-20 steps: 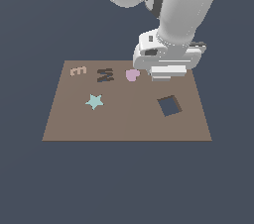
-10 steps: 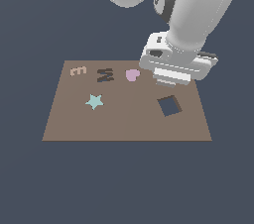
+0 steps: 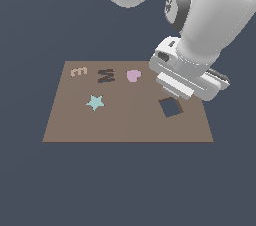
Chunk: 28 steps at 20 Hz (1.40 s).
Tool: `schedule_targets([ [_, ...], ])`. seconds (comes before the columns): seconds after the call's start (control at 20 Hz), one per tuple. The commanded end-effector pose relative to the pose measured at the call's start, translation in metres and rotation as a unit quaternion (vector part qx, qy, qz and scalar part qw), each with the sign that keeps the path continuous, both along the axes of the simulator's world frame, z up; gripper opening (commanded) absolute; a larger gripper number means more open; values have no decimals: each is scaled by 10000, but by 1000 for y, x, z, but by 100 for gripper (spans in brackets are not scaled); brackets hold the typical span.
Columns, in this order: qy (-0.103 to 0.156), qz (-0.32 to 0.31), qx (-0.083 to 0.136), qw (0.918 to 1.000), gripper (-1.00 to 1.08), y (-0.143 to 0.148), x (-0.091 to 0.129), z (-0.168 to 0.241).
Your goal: Insert a designated object into the corresponding slot on a board.
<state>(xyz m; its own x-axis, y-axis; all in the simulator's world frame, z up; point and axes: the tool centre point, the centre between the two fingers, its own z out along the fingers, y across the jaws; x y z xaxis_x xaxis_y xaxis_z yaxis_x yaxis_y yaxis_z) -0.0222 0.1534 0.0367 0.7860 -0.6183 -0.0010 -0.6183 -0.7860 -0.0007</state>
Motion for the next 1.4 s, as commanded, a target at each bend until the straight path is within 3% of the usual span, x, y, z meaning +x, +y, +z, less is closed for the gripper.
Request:
schedule_targets([
  [0.0,-3,-530,1,9986,-100,1,11,1],
  [0.45,0,-1998,1,9798,-100,-4,42,3],
  [0.9,2,-2826,0,9592,-100,-11,58,4],
  [1.15,4,-3005,0,9538,-100,-14,61,4],
  [1.35,6,-2997,-3,9540,-100,-14,61,3],
])
